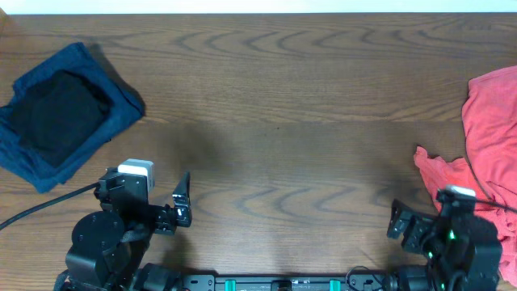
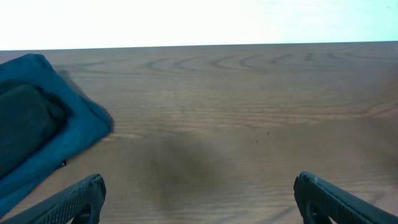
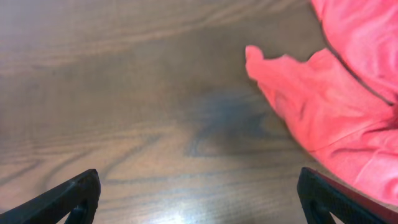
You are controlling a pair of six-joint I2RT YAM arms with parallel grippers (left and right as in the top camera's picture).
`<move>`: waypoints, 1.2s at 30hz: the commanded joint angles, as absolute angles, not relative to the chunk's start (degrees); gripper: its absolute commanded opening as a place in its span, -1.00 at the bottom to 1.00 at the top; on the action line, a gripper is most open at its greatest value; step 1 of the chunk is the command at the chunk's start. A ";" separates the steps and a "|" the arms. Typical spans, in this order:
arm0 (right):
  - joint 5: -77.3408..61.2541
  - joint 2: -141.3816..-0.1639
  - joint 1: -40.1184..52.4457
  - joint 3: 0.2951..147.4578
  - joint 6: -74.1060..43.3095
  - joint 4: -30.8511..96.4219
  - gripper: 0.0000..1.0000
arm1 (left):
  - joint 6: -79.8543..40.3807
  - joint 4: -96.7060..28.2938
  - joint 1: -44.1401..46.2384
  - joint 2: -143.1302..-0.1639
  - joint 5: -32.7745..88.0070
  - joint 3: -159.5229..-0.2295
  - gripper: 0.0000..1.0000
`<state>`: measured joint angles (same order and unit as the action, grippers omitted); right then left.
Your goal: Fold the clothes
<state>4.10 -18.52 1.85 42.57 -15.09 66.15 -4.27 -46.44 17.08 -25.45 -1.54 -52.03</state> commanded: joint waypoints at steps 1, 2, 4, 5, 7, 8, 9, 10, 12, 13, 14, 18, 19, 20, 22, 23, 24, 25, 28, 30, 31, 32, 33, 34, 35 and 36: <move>5.65 -13.74 2.52 41.34 -15.27 64.20 0.98 | -4.58 -46.41 16.95 -25.34 -1.98 -51.59 0.96; 5.63 -11.33 2.52 39.99 -13.89 61.39 0.98 | -4.58 -46.41 16.95 -25.34 -2.00 -51.59 0.96; 5.45 -8.23 2.44 37.34 -11.49 56.38 0.99 | -4.58 -46.41 16.95 -25.34 -1.98 -51.59 0.96; 4.99 -6.46 2.26 35.42 -10.26 53.30 0.99 | -4.58 -46.41 16.95 -25.34 -1.98 -51.59 0.96; 3.40 -2.98 1.96 30.98 -7.44 46.59 0.98 | -4.58 -46.41 16.95 -25.34 -1.98 -51.59 0.96; 2.63 -1.06 1.87 28.05 -6.26 42.44 0.99 | -4.58 -46.41 16.95 -25.34 -1.98 -51.59 0.96; 2.52 -0.10 1.80 25.61 -5.74 38.76 0.98 | -4.58 -46.41 16.95 -25.34 -2.00 -51.59 0.96; 2.37 -0.30 1.80 23.77 -5.54 35.40 0.98 | -4.58 -46.41 16.95 -25.34 -2.00 -51.59 0.96; 1.91 -0.36 1.83 19.09 -4.71 27.27 0.98 | -4.58 -46.41 16.95 -25.34 -2.00 -51.59 0.96; 1.91 -0.32 1.83 16.82 -4.01 23.24 0.99 | -4.58 -46.41 16.95 -25.34 -2.00 -51.59 0.96; 1.91 -0.32 1.83 14.31 -3.29 18.68 0.99 | -4.58 -46.41 16.95 -25.34 -2.00 -51.59 0.96; 1.89 -0.32 1.83 4.36 -1.37 2.87 0.99 | -4.58 -46.41 16.95 -25.34 -2.00 -51.59 0.96; 1.89 -0.30 1.83 2.63 -1.06 0.58 0.98 | -4.58 -46.41 16.95 -25.34 -2.00 -51.59 0.96; 1.89 -0.30 1.83 0.25 -0.93 -2.13 0.99 | -4.58 -46.41 16.95 -25.34 -2.00 -51.59 0.96; 1.74 -0.27 1.83 0.34 -0.75 2.24 0.98 | -4.58 -46.41 16.95 -25.34 -1.98 -51.59 0.96; 1.78 -0.27 1.85 0.27 -0.71 4.34 0.99 | -4.58 -46.41 16.95 -25.34 -1.98 -51.59 0.96; 1.58 -0.27 1.85 0.30 -0.71 4.19 0.98 | -4.58 -46.41 16.95 -25.36 -1.98 -51.59 0.96; 1.34 -0.27 1.85 0.30 -0.82 4.19 0.98 | -4.58 -46.41 16.95 -25.36 -2.00 -51.59 0.96; 1.04 -0.27 1.83 0.32 -0.75 4.14 0.98 | -4.58 -46.41 16.95 -25.34 -2.00 -51.59 0.96; 1.06 -0.30 1.83 0.32 -0.78 4.14 0.98 | -4.58 -46.41 16.95 -25.34 -2.00 -51.59 0.96; 1.06 -0.30 1.83 0.32 -0.78 4.14 0.99 | -4.58 -46.41 16.95 -25.34 -2.00 -51.59 0.96; 1.06 -0.30 1.83 0.32 -0.78 4.14 0.99 | -4.58 -46.41 16.95 -25.36 -2.00 -51.59 0.96; 1.06 -0.30 1.83 0.32 -0.78 4.14 0.99 | -4.58 -46.41 16.95 -25.34 -1.98 -51.59 0.96; 1.06 -0.30 1.83 0.32 -0.78 4.14 0.99 | -4.58 -46.41 16.95 -25.34 -2.00 -51.59 0.96; 1.06 -0.30 1.83 0.32 -0.78 4.14 0.99 | -4.58 -46.41 16.95 -25.34 -1.98 -51.59 0.96; 1.06 -0.30 1.83 0.32 -0.78 4.14 0.98 | -4.58 -46.41 16.95 -25.36 -2.00 -51.59 0.96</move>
<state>1.45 -0.73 1.80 0.36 -1.85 3.90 -4.27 -46.46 17.08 -25.45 -1.72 -51.88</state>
